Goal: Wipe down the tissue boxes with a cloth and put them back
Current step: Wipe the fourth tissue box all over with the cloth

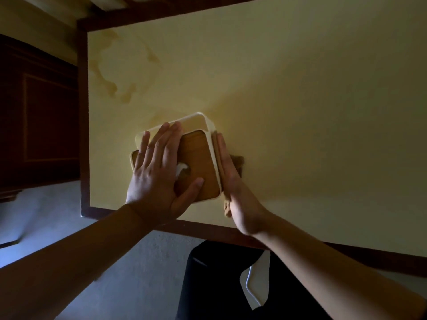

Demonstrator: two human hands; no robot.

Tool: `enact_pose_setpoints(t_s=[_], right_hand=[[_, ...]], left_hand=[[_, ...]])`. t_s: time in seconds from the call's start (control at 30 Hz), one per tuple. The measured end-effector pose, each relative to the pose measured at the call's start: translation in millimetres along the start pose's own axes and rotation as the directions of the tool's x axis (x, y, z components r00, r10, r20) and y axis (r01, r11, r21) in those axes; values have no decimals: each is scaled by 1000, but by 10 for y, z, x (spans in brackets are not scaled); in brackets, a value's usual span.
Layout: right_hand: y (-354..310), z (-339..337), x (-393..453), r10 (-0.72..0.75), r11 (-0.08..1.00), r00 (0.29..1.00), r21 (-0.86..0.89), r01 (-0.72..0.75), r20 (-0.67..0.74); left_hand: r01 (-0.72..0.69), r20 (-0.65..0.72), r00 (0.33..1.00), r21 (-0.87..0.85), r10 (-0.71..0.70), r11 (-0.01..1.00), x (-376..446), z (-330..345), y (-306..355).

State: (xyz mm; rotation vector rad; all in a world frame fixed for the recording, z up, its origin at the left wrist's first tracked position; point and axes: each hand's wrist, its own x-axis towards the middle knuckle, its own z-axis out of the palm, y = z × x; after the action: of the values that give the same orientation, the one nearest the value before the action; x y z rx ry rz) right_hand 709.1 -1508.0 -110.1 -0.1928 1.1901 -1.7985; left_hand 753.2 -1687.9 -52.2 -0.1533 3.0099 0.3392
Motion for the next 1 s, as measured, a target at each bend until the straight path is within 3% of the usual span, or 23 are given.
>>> enact_pose_setpoints(t_s=[0.07,0.33,0.63,0.9,1.0], right_hand=[[-100,-51,286,0,1000,1000,-6,0,-14],[-400,-152,1145,-120,942,990,-308,136,68],[80,-69,64,-201,945,978,-249,210,62],[133,27,-335,-230,882,973,-418,218,22],[120,63,-368,-330,760,929,-631,157,-166]], left_hand=[[-5,3,1000,-11,5,1000,-2,-7,-6],[34,-18,999,-21,-34,999,8,-35,14],[40,-16,999,-17,-40,999,7,0,11],[49,-19,999,-11,-49,999,6,11,17],[42,-17,999,-11,-42,999,3,11,5]])
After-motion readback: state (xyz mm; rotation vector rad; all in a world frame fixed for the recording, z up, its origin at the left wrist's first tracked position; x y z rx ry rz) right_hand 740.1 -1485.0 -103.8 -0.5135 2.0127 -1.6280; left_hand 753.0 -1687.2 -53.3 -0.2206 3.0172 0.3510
